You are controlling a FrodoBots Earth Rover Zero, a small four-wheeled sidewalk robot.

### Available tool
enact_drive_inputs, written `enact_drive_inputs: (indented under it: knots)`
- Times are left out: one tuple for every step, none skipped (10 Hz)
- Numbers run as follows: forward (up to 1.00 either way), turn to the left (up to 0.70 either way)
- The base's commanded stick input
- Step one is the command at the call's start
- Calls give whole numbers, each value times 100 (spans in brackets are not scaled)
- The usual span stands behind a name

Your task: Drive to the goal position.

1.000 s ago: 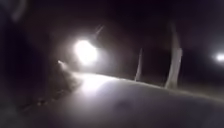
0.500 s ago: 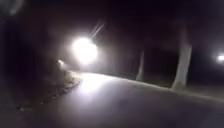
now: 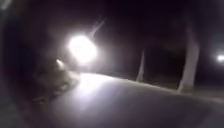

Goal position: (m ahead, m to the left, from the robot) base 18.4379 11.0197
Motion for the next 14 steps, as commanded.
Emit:
enact_drive_inputs:
  knots:
    - [100,13]
    - [100,7]
    - [100,5]
    - [100,5]
    - [100,5]
    - [100,5]
    - [100,6]
    - [100,9]
    - [100,12]
    - [100,12]
    - [100,9]
    - [100,6]
    - [100,5]
    - [100,5]
